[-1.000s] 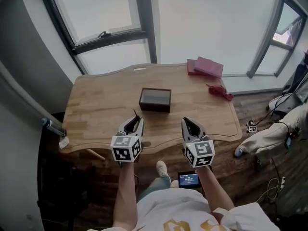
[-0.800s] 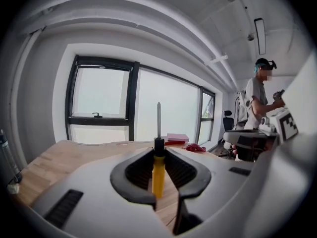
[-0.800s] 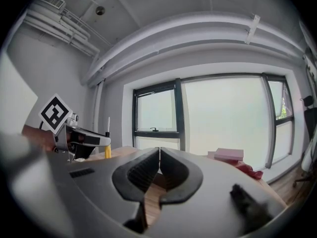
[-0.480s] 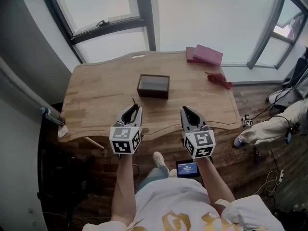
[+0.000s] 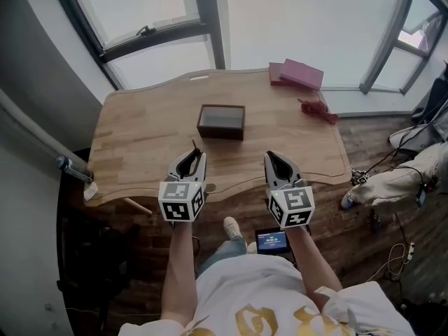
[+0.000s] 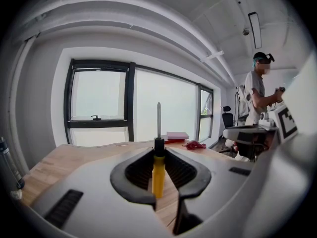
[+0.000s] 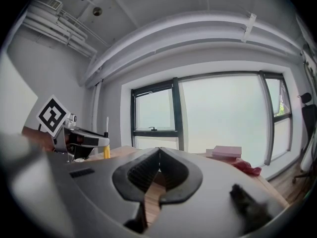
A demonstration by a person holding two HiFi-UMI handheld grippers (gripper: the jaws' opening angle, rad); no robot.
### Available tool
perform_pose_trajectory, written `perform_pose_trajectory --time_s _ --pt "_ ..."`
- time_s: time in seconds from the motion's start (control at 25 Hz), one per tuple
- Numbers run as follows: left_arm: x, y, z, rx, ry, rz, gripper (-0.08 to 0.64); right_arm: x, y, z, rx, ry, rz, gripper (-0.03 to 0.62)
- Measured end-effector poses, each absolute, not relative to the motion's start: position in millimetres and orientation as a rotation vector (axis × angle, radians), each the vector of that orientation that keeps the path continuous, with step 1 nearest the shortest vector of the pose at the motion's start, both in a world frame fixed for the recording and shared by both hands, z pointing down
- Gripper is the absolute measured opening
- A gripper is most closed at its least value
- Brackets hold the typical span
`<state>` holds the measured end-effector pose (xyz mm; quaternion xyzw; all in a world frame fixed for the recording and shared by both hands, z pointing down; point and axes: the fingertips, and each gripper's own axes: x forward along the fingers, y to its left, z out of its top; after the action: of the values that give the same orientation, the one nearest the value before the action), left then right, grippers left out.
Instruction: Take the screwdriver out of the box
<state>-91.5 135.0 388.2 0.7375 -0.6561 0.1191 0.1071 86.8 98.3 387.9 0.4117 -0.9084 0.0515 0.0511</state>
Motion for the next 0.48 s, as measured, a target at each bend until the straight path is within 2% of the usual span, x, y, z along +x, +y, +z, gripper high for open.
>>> perform_pose_trajectory --time_s 0.48 --pt "-92.5 120.9 394.7 2.156 -1.921 0.373 0.078 88.1 81.0 396.3 1.251 -2.757 0.19 0.031"
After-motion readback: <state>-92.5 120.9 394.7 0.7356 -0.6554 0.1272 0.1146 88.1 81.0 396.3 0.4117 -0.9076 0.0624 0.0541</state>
